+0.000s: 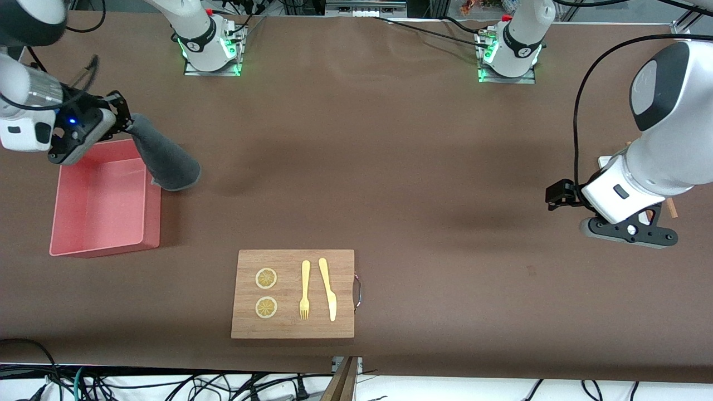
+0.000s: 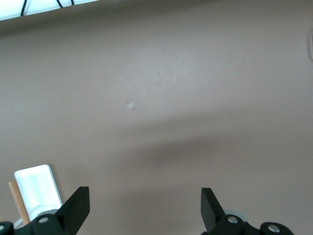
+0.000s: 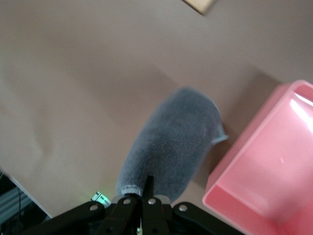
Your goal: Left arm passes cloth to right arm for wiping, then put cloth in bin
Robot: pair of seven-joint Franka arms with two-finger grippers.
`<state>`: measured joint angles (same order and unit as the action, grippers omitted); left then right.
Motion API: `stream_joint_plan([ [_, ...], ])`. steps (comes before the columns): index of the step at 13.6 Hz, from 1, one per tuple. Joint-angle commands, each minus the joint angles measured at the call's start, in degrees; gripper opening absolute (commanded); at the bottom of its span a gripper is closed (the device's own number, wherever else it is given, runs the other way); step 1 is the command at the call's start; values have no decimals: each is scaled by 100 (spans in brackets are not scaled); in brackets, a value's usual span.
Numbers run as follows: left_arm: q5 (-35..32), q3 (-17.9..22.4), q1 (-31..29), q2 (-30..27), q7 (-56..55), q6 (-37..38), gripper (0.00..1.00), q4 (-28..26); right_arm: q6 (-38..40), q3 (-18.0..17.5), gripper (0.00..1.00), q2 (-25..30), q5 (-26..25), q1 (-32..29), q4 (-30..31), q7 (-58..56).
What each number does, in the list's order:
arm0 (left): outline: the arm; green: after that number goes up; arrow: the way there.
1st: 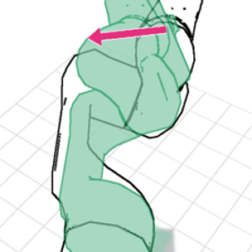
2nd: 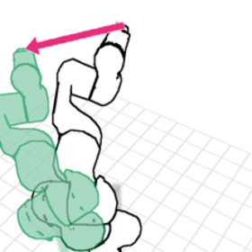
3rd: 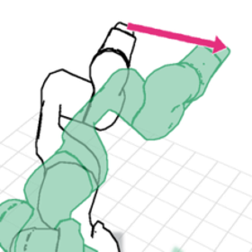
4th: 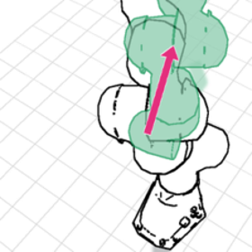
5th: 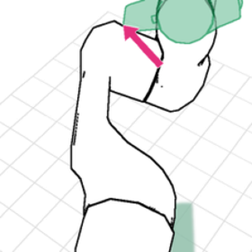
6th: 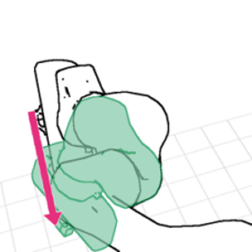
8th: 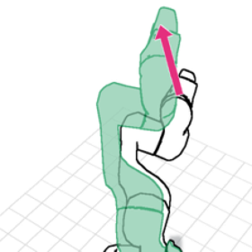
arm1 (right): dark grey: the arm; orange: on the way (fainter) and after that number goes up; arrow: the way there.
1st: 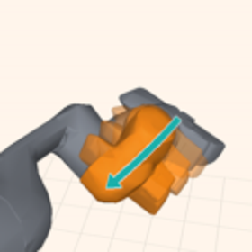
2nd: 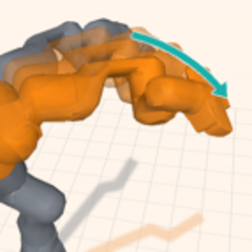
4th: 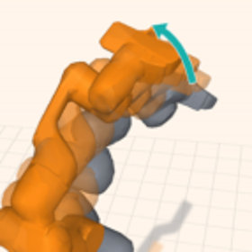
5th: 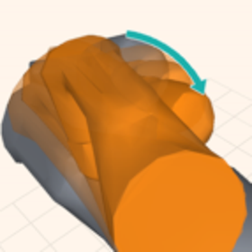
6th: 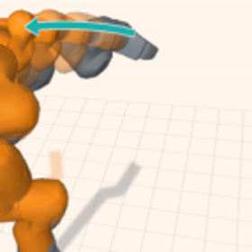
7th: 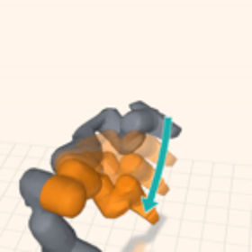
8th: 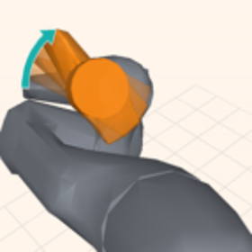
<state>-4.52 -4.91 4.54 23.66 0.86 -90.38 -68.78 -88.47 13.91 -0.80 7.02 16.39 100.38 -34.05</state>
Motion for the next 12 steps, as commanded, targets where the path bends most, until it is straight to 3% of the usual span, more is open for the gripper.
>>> stream_joint_plan([
  [1,-102,-54,-137,-230,545,432,100,-21,-240,-134,0,-165,-315,14,-1,1187],
  [5,117,-36,-199,-501,450,329,100,-388,-924,-143,0,-543,-588,23,481,2242],
  [9,240,51,-181,-2116,-241,-944,100,-2750,-2267,-152,0,-1070,-614,58,1201,2850],
  [12,293,69,-225,-2147,-570,-973,100,-2922,-2973,-169,0,-1413,-571,128,1554,3026],
])
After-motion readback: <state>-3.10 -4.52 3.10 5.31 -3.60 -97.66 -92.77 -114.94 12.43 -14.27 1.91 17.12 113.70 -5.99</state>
